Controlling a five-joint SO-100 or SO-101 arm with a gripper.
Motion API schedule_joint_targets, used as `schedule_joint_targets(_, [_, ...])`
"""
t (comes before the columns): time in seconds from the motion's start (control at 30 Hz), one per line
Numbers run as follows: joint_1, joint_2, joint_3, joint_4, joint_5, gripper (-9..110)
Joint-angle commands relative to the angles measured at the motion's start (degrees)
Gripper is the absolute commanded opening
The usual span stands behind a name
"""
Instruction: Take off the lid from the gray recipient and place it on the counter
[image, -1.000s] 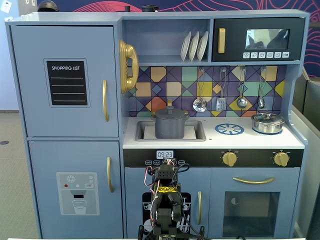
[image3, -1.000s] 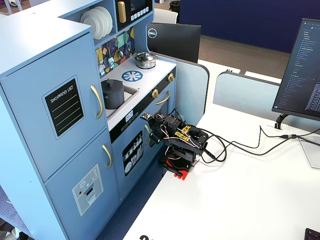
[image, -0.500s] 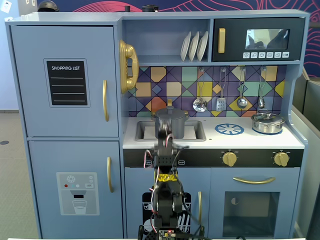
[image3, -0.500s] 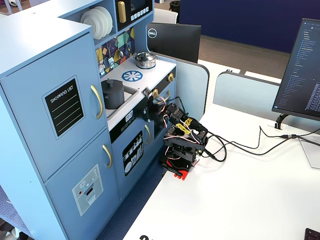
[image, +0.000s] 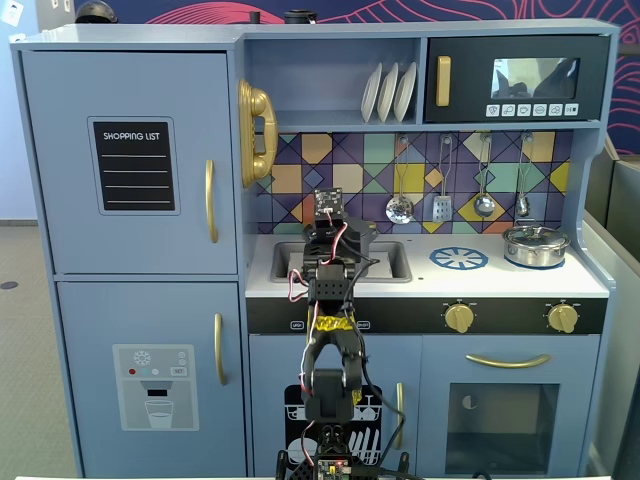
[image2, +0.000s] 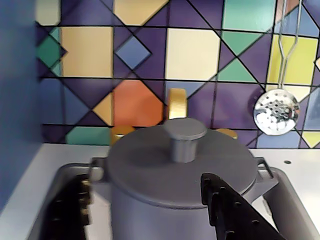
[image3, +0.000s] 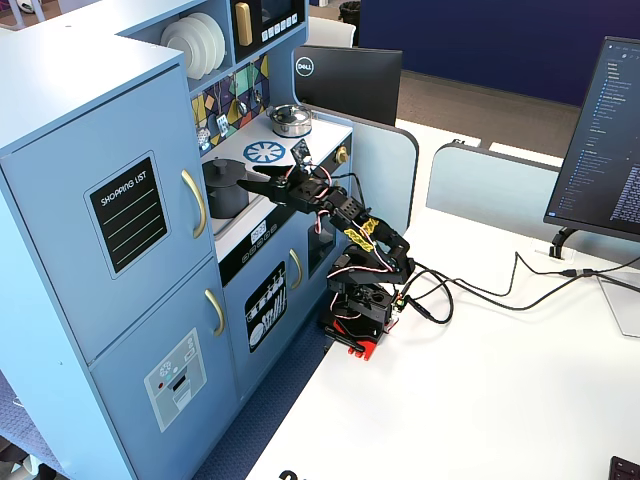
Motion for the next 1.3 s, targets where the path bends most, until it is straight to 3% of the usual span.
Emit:
schedule_joint_targets(0.0, [2.0,-4.7,-4.6,-6.1,1.0,29])
schedule_joint_targets(1.13, [2.7,-36.7,-22.2,-13.1,2.8,22])
schedule_joint_targets(1.27, [2.1,-39.0,-24.1,-13.0,1.8,9])
